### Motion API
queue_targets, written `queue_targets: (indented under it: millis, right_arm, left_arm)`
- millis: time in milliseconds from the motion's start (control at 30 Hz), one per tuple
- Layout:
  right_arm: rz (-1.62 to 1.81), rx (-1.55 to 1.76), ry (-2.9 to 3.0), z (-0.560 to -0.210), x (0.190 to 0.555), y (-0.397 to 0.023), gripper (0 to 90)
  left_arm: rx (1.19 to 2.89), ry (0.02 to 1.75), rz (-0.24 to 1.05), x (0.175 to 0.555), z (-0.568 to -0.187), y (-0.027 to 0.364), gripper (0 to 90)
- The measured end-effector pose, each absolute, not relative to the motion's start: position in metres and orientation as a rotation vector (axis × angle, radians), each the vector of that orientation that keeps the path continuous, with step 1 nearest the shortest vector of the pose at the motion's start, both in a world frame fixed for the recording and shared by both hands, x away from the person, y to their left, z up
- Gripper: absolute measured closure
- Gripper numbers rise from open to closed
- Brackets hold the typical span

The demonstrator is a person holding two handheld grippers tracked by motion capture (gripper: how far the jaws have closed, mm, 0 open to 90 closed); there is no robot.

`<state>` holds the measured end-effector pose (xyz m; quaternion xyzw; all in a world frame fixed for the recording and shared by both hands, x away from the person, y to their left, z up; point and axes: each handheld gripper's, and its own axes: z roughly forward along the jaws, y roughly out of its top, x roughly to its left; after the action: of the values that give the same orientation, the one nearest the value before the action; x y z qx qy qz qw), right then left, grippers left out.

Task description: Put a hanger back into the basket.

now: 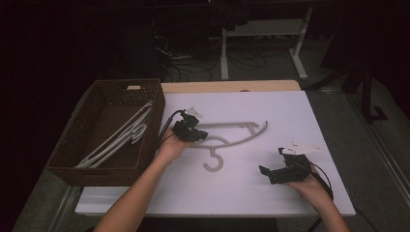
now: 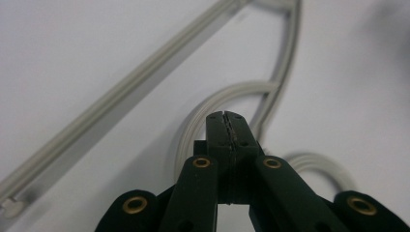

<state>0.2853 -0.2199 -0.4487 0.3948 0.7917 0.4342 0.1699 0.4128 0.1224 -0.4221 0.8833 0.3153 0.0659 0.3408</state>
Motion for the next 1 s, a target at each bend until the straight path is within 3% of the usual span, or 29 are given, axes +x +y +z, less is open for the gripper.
queue_targets:
  millis: [367,1000]
  right_arm:
    - [1.235,1.122,2.251,-0.449,0.285,-0.220,0.0]
    - [1.229,1.118,2.254,-0.449,0.286,-0.219,0.0]
  left_arm:
    - [2.380,0.794,0.183,0.415,-0.446,0.118,90.0]
    - [2.395,0.589,-0.094,0.359,-0.449,0.089,90.0]
